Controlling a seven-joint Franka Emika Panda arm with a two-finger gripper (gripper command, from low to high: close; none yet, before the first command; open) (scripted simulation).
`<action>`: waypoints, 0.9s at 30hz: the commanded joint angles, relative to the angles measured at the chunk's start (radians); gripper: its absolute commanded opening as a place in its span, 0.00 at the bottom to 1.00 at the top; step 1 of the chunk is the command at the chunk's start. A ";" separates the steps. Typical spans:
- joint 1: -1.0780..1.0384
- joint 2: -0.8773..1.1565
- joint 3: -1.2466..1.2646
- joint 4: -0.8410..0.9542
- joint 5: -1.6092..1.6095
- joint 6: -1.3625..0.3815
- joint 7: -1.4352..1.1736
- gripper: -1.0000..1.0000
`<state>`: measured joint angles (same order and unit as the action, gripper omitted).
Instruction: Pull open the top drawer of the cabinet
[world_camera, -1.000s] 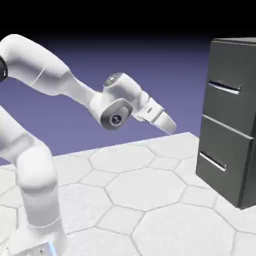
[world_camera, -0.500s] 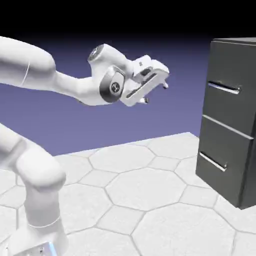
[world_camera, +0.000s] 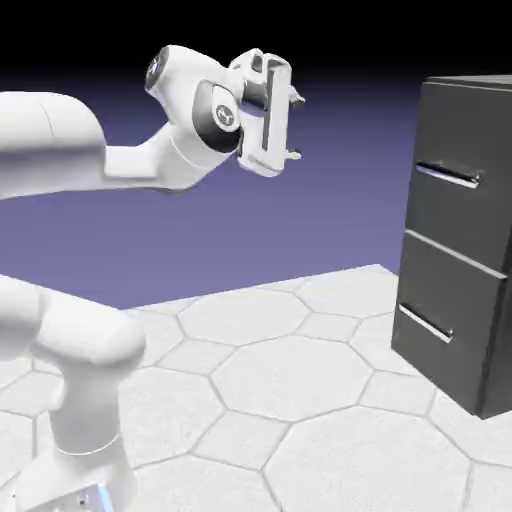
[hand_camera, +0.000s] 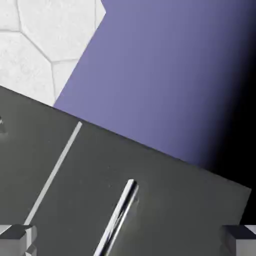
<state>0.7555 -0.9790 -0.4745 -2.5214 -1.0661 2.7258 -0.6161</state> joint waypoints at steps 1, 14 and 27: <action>0.024 -0.013 -0.015 0.009 -0.034 -0.010 -0.044 0.50; 0.334 -0.183 -0.213 0.130 -0.478 -0.140 -0.609 0.50; 0.643 -0.354 -0.411 0.250 -0.922 -0.269 -1.174 0.50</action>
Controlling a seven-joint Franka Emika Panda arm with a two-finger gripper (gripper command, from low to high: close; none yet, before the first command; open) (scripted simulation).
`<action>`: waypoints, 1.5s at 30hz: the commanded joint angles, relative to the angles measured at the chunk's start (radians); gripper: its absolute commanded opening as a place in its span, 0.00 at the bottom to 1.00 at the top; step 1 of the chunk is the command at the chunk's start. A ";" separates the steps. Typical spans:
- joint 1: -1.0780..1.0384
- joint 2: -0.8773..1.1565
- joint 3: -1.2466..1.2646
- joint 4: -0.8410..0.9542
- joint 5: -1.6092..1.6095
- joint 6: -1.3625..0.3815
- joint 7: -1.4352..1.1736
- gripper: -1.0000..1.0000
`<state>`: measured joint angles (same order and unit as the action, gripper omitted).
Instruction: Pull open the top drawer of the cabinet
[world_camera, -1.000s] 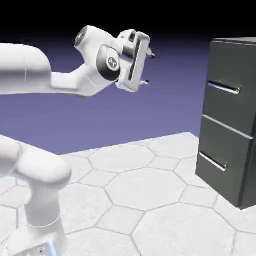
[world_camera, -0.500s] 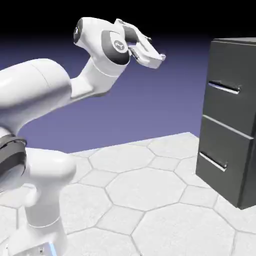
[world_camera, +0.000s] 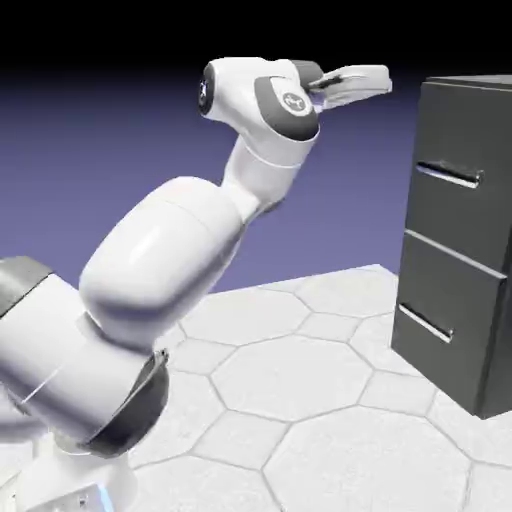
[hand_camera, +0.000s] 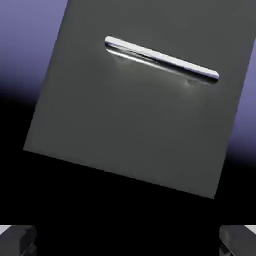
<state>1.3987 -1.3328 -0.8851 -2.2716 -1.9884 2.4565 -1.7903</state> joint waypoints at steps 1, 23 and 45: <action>0.024 -0.013 -0.015 0.009 -0.034 -0.010 -0.044 0.50; 0.540 -0.297 -0.345 0.210 -0.774 -0.226 -0.986 0.50; 0.362 -0.325 -0.308 -0.065 -0.731 -0.324 -0.960 0.00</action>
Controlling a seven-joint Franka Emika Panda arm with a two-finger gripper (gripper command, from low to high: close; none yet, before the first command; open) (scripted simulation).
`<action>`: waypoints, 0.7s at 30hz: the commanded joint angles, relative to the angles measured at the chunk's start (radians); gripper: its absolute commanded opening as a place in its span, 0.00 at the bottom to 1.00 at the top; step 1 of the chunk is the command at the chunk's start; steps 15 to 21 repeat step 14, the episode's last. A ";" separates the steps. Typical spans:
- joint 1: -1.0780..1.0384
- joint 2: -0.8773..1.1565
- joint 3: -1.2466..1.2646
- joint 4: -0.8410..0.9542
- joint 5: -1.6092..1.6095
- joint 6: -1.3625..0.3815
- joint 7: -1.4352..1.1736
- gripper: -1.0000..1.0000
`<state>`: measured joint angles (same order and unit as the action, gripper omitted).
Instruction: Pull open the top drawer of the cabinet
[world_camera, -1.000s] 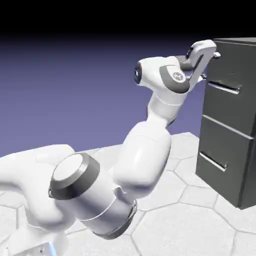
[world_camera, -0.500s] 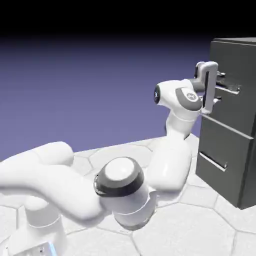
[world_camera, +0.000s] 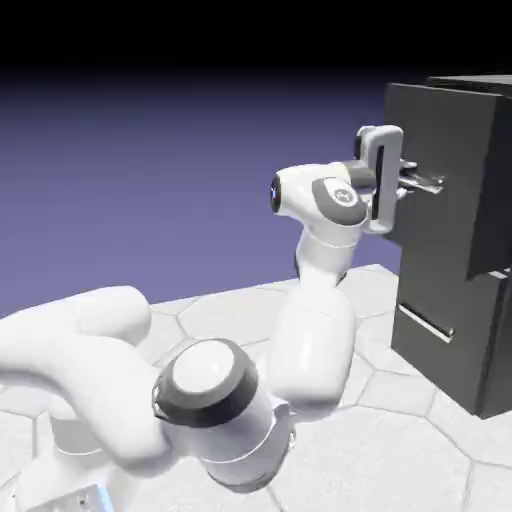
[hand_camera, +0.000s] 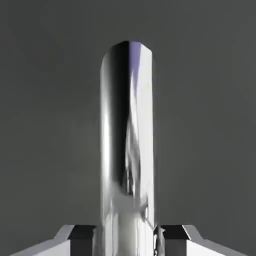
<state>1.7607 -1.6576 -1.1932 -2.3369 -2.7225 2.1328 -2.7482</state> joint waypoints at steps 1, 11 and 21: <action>-0.025 -0.005 0.007 -0.036 0.011 -0.012 0.001 0.00; -0.261 -0.069 0.097 -0.362 0.126 -0.104 0.011 0.00; -0.293 -0.079 0.114 -0.399 0.150 -0.109 0.011 1.00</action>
